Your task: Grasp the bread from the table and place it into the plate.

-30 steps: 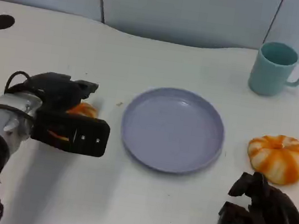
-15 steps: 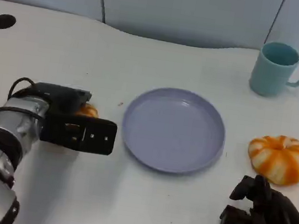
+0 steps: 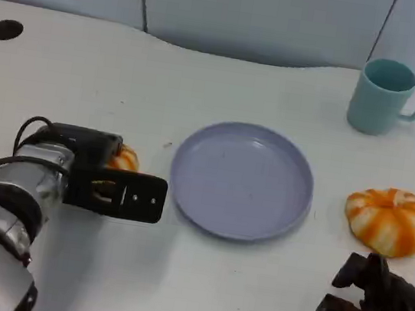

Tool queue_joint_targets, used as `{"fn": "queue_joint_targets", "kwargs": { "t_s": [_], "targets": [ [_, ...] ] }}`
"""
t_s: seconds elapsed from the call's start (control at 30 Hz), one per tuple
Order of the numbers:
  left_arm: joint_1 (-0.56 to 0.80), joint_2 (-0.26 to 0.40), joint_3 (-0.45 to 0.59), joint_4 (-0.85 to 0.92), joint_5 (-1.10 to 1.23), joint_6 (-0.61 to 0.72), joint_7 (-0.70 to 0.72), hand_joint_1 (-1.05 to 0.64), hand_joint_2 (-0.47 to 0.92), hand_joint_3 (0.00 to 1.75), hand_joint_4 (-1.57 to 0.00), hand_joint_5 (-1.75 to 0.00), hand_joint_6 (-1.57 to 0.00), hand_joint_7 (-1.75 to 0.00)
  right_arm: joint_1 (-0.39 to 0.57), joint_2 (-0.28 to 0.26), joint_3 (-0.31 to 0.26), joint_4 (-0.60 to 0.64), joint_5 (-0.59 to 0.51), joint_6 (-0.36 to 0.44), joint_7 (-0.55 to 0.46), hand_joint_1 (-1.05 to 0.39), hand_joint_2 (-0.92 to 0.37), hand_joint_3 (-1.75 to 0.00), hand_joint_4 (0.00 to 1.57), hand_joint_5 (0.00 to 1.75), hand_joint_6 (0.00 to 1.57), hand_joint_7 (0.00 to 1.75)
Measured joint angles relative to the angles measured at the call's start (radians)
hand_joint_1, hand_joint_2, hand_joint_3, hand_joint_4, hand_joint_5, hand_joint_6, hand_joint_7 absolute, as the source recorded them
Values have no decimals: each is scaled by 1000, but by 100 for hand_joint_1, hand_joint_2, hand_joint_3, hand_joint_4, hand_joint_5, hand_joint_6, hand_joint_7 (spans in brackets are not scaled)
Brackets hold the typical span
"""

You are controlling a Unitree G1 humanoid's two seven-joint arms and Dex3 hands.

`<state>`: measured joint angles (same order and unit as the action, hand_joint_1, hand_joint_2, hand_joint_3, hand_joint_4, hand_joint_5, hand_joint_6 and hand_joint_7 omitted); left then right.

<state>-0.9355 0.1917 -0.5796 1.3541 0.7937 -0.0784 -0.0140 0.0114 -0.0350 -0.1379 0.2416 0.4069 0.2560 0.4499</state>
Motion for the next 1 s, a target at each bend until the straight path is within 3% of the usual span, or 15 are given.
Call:
{"fn": "queue_joint_targets", "kwargs": {
  "t_s": [0.1, 0.13, 0.17, 0.23, 0.27, 0.33, 0.4, 0.43, 0.47, 0.5, 0.53, 0.57, 0.67, 1.0],
  "targets": [
    [13, 0, 6, 1, -9, -15, 57, -40, 91, 7, -46, -14, -42, -4, 1, -1, 0, 0, 0, -1, 2, -44, -92, -44, 123, 122, 109, 116],
    [20, 0, 17, 1, -23, -22, 79, -36, 92, 10, -60, -29, -52, -4, 1, -1, -1, 0, 1, 0, 3, -44, -92, -44, 123, 122, 109, 116],
    [27, 0, 29, 1, -36, -28, 103, -33, 92, 11, -62, -64, -63, -3, 1, -1, -1, 0, 1, 0, 3, -44, -92, -44, 123, 122, 109, 116],
    [41, 0, 54, 0, -60, -40, 153, -29, 92, 13, -63, -96, -73, -2, 2, -3, -1, 0, 1, 0, 4, -44, -92, -45, 122, 121, 109, 116],
    [44, 0, 64, 0, -70, -43, 171, -28, 92, 14, -65, -97, -79, -4, 2, -3, -1, 0, 1, 0, 4, -44, -92, -45, 123, 121, 109, 116],
    [45, 0, 71, 0, -76, -48, 191, -25, 92, 14, -83, -75, -104, -8, 2, -6, -1, 0, 0, 0, 3, -43, -92, -45, 123, 121, 110, 116],
    [47, 0, 81, 0, -84, -58, 214, -24, 92, 13, -90, -75, -115, -9, 5, -6, -1, -5, 0, 2, -2, -43, -92, -45, 123, 121, 110, 115],
    [48, 0, 84, 0, -89, -61, 222, -25, 92, 12, -83, -107, -119, -12, 6, -7, 0, -7, -1, 4, -3, -44, -92, -46, 123, 122, 110, 115],
    [48, 0, 85, -1, -95, -67, 229, -26, 92, 11, -80, -118, -120, -13, 8, -7, 0, -10, -1, 5, -3, -44, -92, -46, 123, 122, 110, 115],
    [49, 1, 85, -1, -97, -75, 237, -22, 90, 27, -74, -151, -88, -95, 10, -8, 0, -13, -1, 5, -3, -44, -92, -45, 123, 122, 111, 115],
    [51, 1, 85, -1, -97, -81, 248, -21, 91, 33, -72, -163, -71, -134, 12, -9, 0, -15, -1, 7, -3, -45, -92, -45, 123, 122, 111, 115],
    [55, 1, 84, -2, -97, -90, 265, -21, 92, 40, -71, -170, -60, -158, 14, -9, 1, -17, -2, 6, -3, -45, -92, -45, 122, 122, 111, 115],
    [69, 1, 81, -5, -96, -110, 301, -21, 90, 44, -69, -174, -51, -173, 16, -11, 1, -18, -3, 5, -1, -44, -92, -44, 121, 122, 110, 114],
    [104, 3, 77, -5, -97, -166, 435, -19, 91, 43, -71, -175, -49, -175, 15, -10, -1, -20, 0, 14, -2, -44, -92, -44, 124, 122, 112, 114]
  ]
}}
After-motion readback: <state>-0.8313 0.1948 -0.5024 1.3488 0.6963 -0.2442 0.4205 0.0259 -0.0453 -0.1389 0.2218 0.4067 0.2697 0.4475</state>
